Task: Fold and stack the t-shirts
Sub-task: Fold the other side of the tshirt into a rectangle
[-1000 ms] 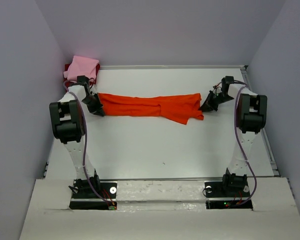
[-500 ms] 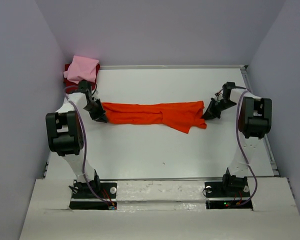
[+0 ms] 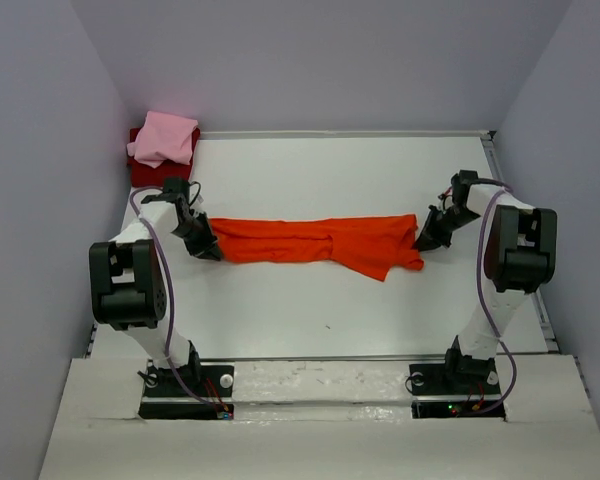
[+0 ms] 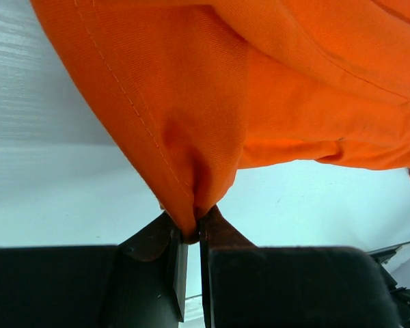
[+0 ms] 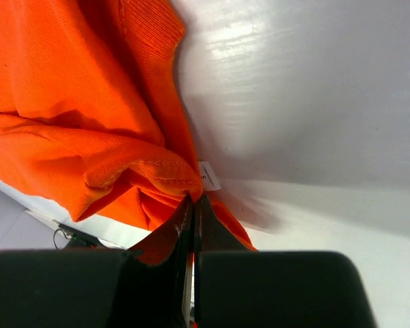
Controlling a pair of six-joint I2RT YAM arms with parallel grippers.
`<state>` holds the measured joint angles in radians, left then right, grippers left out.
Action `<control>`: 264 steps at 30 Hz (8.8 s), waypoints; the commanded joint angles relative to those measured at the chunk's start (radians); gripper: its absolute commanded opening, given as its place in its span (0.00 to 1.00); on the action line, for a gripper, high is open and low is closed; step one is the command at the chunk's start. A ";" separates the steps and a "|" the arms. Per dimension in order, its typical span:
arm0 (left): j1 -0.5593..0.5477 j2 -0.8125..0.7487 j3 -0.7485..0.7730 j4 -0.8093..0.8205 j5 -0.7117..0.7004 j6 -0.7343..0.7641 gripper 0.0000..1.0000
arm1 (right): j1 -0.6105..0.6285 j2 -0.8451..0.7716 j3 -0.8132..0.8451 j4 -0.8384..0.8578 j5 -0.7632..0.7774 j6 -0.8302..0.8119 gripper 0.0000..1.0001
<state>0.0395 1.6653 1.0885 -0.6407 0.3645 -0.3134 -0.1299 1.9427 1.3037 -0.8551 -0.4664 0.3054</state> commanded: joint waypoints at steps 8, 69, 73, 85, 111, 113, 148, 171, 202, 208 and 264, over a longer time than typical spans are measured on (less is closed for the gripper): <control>-0.009 -0.050 0.010 -0.011 -0.036 -0.001 0.80 | -0.005 -0.051 0.002 -0.022 0.044 -0.025 0.58; -0.110 -0.032 -0.068 0.467 0.209 -0.187 0.99 | 0.046 0.015 0.017 0.235 -0.253 0.176 0.39; -0.113 -0.024 -0.072 0.467 0.208 -0.181 0.99 | 0.055 0.032 0.011 0.254 -0.253 0.182 0.13; -0.119 -0.016 -0.087 0.441 0.139 -0.154 0.93 | 0.064 0.050 0.046 0.255 -0.262 0.195 0.06; -0.173 0.008 0.034 0.325 -0.188 -0.190 0.60 | 0.064 0.053 0.057 0.246 -0.273 0.179 0.03; -0.199 0.017 0.115 0.277 -0.269 -0.104 0.61 | 0.064 0.055 0.055 0.246 -0.276 0.179 0.03; -0.435 0.169 0.317 0.035 -0.074 0.909 0.92 | 0.064 0.058 0.151 0.123 -0.284 0.090 0.04; -0.440 0.303 0.364 0.070 -0.151 0.893 0.64 | 0.064 0.036 0.114 0.131 -0.285 0.083 0.04; -0.406 0.317 0.422 0.061 -0.133 0.841 0.41 | 0.064 0.055 0.124 0.126 -0.285 0.080 0.04; -0.398 0.312 0.421 0.064 -0.147 0.833 0.31 | 0.064 0.058 0.126 0.125 -0.285 0.080 0.04; -0.377 0.289 0.438 0.038 -0.055 0.829 0.57 | 0.064 0.153 0.339 0.085 -0.267 0.116 0.03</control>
<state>-0.3401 2.0125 1.5410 -0.5735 0.2703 0.5007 -0.0753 2.0949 1.6180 -0.7605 -0.7296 0.4191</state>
